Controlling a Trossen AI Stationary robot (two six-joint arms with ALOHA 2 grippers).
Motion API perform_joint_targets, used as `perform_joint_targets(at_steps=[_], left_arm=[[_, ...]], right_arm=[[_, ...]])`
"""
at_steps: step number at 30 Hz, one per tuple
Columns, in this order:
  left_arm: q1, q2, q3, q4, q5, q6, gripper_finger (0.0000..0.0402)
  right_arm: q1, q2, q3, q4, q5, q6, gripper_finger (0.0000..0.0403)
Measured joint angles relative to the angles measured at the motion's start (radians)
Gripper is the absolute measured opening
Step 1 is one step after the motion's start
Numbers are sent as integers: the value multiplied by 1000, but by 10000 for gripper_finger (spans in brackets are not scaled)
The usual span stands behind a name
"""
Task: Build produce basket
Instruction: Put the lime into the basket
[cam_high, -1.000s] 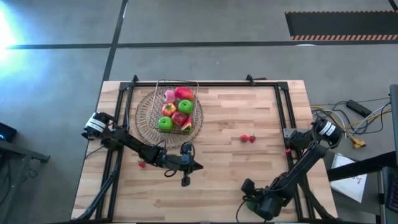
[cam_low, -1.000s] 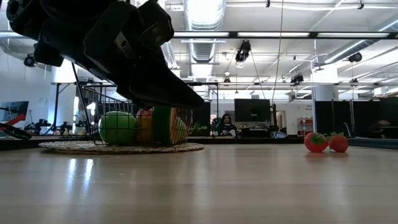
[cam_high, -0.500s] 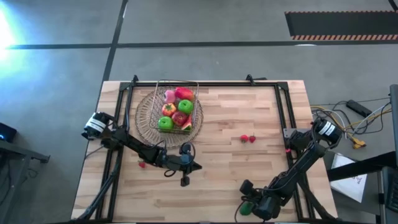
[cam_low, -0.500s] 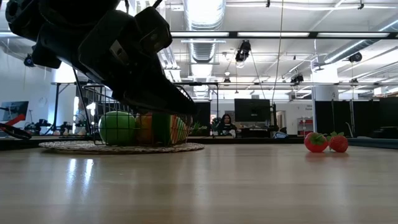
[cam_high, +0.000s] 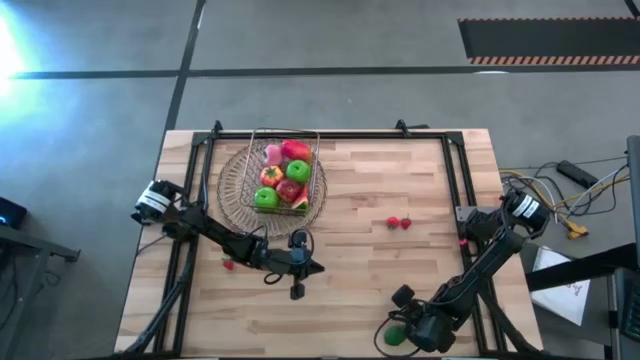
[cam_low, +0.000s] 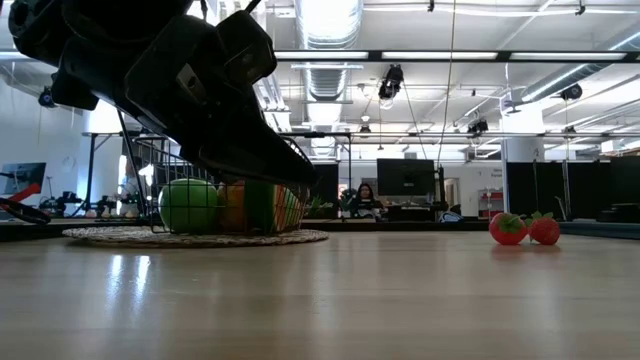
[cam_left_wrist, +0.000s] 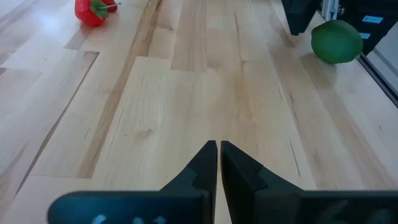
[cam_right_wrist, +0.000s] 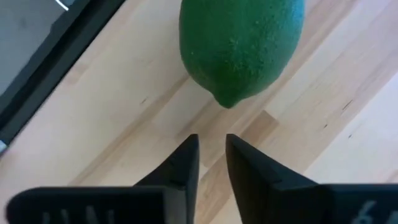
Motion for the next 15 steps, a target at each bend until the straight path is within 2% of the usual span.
perform_joint_targets(at_steps=[7, 15], left_arm=[[0, 0, 0, 0, 0, 0, 4], [0, 0, 0, 1, 0, -7, 4]], right_arm=[[0, 0, 22, -8, 4, 45, 149], [0, -2, 113, -27, 5, 90, 225]])
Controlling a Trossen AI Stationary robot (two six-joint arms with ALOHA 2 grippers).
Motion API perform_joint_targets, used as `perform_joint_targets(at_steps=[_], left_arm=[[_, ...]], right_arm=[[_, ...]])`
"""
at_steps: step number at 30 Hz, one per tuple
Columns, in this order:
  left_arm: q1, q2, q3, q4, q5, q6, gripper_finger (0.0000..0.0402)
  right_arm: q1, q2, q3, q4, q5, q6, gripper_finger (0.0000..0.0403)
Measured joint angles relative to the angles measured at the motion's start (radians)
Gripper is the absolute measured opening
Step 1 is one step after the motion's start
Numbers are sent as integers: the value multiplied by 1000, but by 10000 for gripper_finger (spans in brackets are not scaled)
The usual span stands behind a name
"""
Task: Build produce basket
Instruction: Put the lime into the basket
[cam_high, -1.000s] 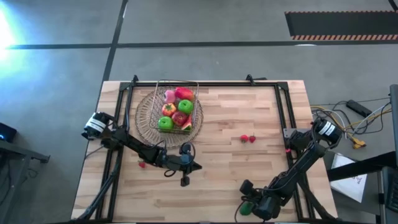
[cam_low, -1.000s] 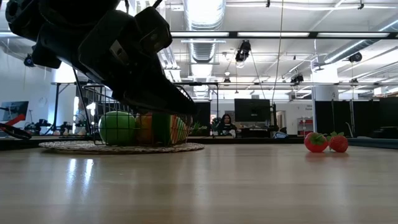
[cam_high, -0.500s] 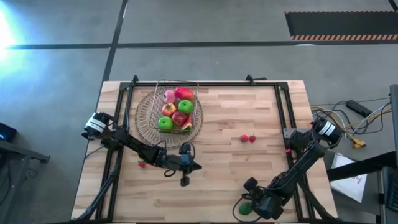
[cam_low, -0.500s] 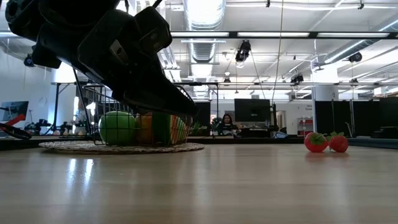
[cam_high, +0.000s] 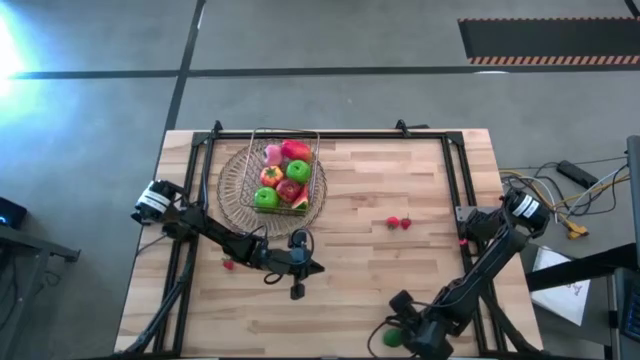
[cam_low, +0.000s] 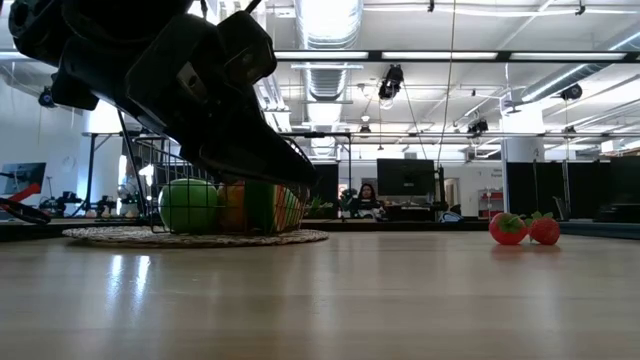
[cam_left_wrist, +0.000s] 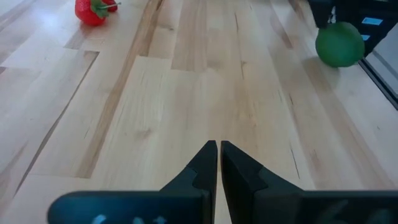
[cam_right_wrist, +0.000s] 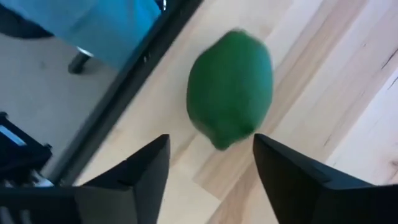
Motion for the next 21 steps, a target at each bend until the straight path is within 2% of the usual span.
perform_joint_targets(at_steps=[8, 12, 15, 21], left_arm=[[0, 0, -3, -1, 0, -18, 4], [0, 0, -3, -1, 0, -24, 4], [0, 0, -5, -1, 1, -42, 4], [0, 0, -8, -1, 1, -42, 4]], right_arm=[[0, 0, -5, 64, 55, 69, 295], [2, 8, -13, 133, 80, 72, 317], [3, 17, -23, 160, 82, 73, 318], [3, 34, -88, 301, 82, 51, 296]])
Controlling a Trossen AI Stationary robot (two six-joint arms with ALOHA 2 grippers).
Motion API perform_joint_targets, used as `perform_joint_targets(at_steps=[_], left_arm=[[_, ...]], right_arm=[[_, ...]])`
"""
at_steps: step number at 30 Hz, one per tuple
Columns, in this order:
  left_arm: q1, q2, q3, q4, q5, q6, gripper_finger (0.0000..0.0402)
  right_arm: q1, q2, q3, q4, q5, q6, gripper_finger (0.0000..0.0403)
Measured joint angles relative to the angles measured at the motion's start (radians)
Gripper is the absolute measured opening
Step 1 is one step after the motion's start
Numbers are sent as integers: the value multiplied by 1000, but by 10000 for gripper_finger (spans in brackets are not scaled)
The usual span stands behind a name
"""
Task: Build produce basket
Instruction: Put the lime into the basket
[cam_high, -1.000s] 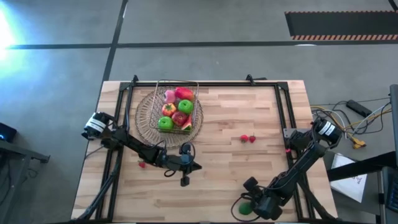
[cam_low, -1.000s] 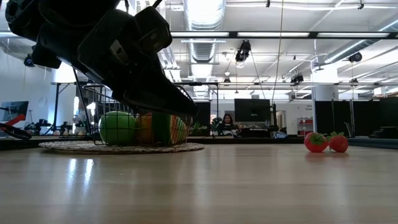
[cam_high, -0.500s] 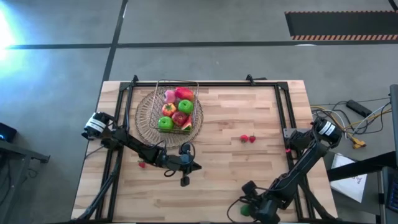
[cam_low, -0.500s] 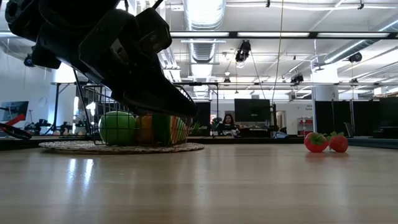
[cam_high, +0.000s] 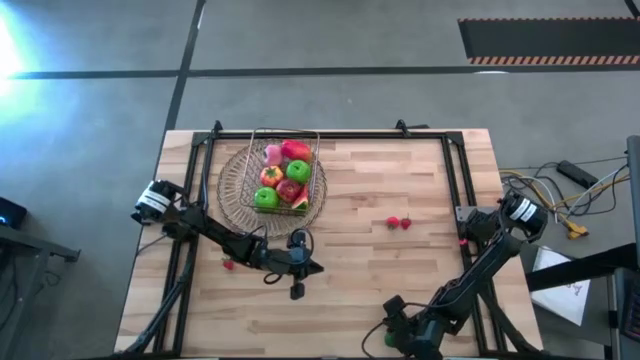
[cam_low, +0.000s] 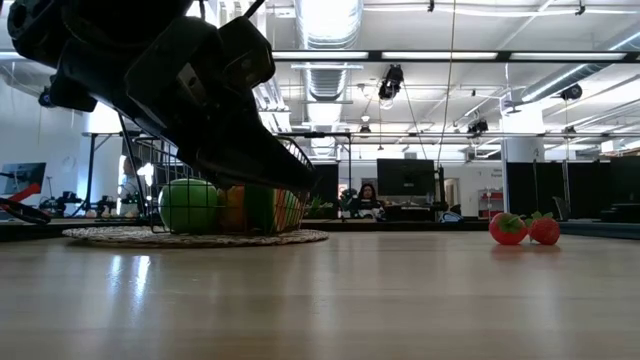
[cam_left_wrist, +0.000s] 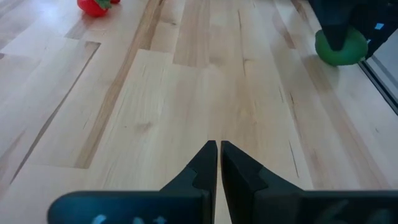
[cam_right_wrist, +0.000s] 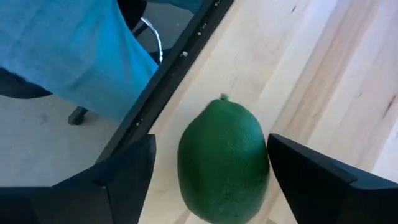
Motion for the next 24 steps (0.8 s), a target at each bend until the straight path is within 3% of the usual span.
perform_joint_targets(at_steps=[16, 20, 24], left_arm=[[-25, -25, -11, -44, 6, -1, 4], [-100, -93, -14, -184, -11, -42, 4], [-185, -140, -48, -243, -145, -105, 4]], right_arm=[[11, -38, -64, 10, 111, 20, 187], [4, -124, -60, -111, 261, 10, 188], [-51, -228, -60, -215, 479, -52, 188]])
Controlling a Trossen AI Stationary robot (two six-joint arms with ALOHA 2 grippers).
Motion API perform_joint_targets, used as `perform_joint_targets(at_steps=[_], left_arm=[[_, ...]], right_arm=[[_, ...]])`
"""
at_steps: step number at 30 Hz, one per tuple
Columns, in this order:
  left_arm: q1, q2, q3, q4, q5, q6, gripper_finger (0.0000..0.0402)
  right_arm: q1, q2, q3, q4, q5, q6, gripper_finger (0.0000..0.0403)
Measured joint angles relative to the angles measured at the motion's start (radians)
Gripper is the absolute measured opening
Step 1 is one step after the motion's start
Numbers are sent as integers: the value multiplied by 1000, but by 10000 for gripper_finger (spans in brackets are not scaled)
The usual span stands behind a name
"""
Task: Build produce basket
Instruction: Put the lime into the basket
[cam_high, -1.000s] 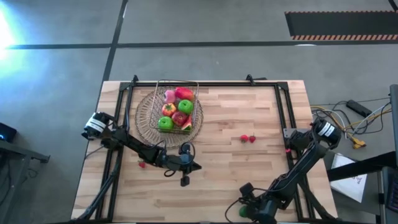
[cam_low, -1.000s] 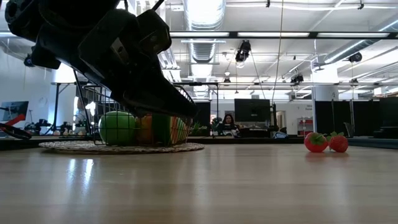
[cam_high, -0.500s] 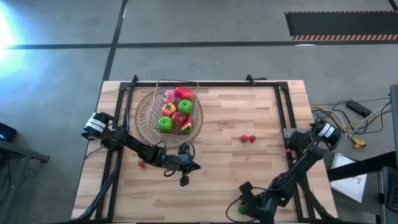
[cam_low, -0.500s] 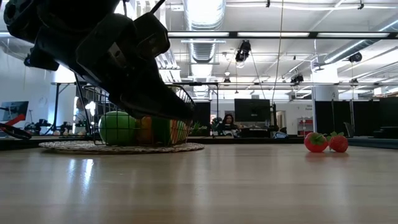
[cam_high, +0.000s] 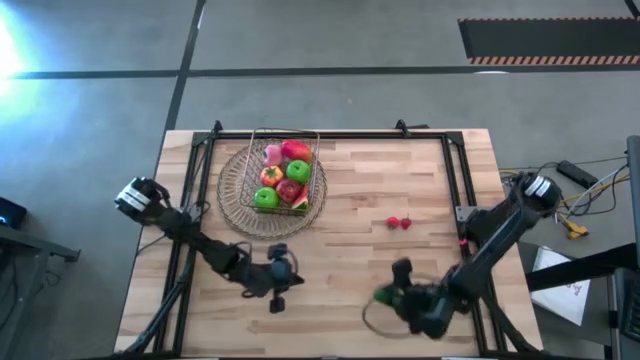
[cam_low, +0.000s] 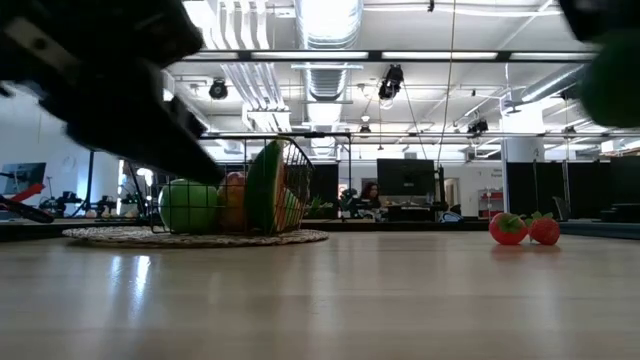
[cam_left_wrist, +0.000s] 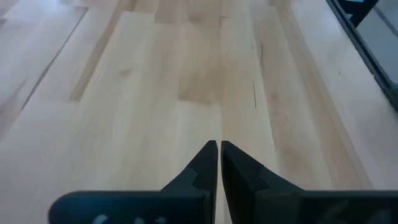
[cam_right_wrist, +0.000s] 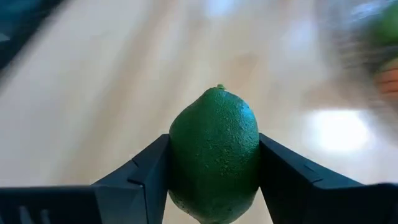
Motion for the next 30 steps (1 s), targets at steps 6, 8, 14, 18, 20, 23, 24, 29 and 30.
perform_joint_targets(at_steps=[6, 8, 14, 18, 20, 23, 24, 29, 30], left_arm=[[-89, -17, -133, 15, -152, -230, 4], [-105, -19, -177, 47, -196, -297, 4], [-111, -41, -268, 186, -249, -333, 4], [-113, -77, -289, 195, -251, -318, 4], [-113, -93, -292, 200, -270, -296, 4], [-113, -108, -293, 202, -279, -262, 4], [-113, -110, -293, 201, -282, -256, 4], [-113, -111, -295, 201, -296, -255, 4], [-113, -111, -295, 201, -296, -255, 4]], right_arm=[[-259, -96, 0, 84, 44, -175, 187], [-385, -104, 2, 140, -59, -252, 187], [-728, -43, 86, 285, -362, -397, 189], [-883, 59, 218, 320, -516, -438, 190], [-943, 129, 298, 316, -571, -472, 190], [-1012, 249, 431, 312, -630, -503, 190], [-1031, 292, 477, 313, -655, -516, 190], [-1092, 499, 695, 311, -700, -544, 191], [-1102, 539, 739, 313, -700, -541, 191]])
